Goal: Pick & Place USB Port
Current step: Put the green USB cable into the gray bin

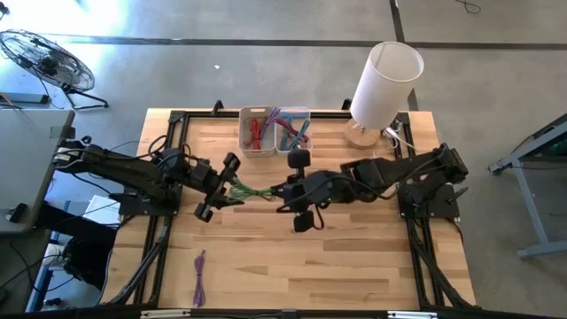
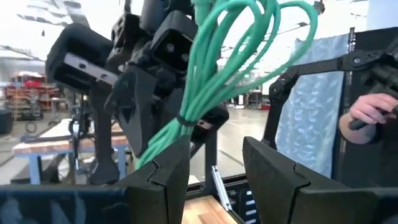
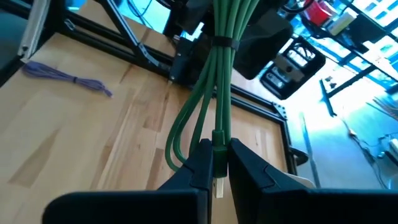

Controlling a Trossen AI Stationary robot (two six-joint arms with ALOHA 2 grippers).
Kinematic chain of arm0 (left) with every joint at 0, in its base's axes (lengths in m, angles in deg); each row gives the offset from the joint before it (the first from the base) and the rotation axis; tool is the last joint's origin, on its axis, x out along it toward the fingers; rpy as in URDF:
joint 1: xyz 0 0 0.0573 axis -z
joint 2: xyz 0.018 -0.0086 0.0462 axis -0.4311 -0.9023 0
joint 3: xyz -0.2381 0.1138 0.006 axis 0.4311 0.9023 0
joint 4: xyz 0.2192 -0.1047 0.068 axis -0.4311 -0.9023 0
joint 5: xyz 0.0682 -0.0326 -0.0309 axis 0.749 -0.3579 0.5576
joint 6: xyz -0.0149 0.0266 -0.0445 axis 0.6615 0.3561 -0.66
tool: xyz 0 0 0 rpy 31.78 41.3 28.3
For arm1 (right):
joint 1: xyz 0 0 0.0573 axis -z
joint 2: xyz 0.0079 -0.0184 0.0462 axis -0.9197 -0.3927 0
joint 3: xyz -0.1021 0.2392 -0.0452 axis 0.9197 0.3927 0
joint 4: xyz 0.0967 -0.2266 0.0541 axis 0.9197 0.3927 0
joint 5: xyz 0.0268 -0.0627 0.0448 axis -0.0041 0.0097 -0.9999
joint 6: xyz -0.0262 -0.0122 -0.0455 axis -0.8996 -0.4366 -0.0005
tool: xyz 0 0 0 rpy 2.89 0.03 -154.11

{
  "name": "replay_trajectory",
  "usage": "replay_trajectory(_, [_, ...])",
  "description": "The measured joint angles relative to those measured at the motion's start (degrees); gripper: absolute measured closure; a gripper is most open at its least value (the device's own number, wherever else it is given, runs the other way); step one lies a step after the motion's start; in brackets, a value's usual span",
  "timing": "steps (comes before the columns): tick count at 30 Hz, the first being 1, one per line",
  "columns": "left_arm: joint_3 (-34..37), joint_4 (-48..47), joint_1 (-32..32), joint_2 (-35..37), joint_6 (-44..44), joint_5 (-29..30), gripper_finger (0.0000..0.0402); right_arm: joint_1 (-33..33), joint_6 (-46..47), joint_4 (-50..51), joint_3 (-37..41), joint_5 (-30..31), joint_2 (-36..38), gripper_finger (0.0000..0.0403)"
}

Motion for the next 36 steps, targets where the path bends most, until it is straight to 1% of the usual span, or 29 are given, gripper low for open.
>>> replay_trajectory(6, [0.0, -0.68, -0.02, 0.02, -0.66, 3.55, 0.0254, 0.52, -0.23, -1.81, -0.02, -1.82, -0.02, 0.0382])
replay_trajectory(10, [0.0, -0.73, -0.02, 0.02, -3.77, 2.7, 0.0246, 0.51, -0.83, -3.26, -0.02, -2.49, -0.04, 0.0382])
replay_trajectory(14, [0.0, -0.77, 0.0, 0.02, -5.22, 1.26, 0.0214, 0.5, -0.85, -4.2, -0.01, -3.71, -0.07, 0.0382])
replay_trajectory(19, [0.0, -0.76, 0.0, 0.02, -4.44, 2.72, 0.0166, 0.5, -0.83, -6.21, -0.02, -4.39, -0.09, 0.0382])
replay_trajectory(22, [0.0, -0.75, 0.0, 0.02, -1.83, 3.63, 0.015, 0.52, -0.05, -6.56, -0.01, -4.92, -0.1, 0.0382])
replay_trajectory(27, [0.0, -0.17, 0.0, 0.02, 0.91, 4.93, 0.0146, 0.68, 0.5, -8.28, -0.02, -6.88, -1.25, 0.0382])
replay_trajectory(33, [0.0, 0.17, 0.0, 0.02, 1.12, 4.93, 0.0146, 1.71, 1.39, -8.56, -0.02, -7.41, -3.2, 0.0382])
replay_trajectory(36, [0.0, 0.59, 0.0, 0.02, 1.13, 4.85, 0.0146, 2.52, 1.63, -8.61, -0.02, -9.03, -3.56, 0.0382])
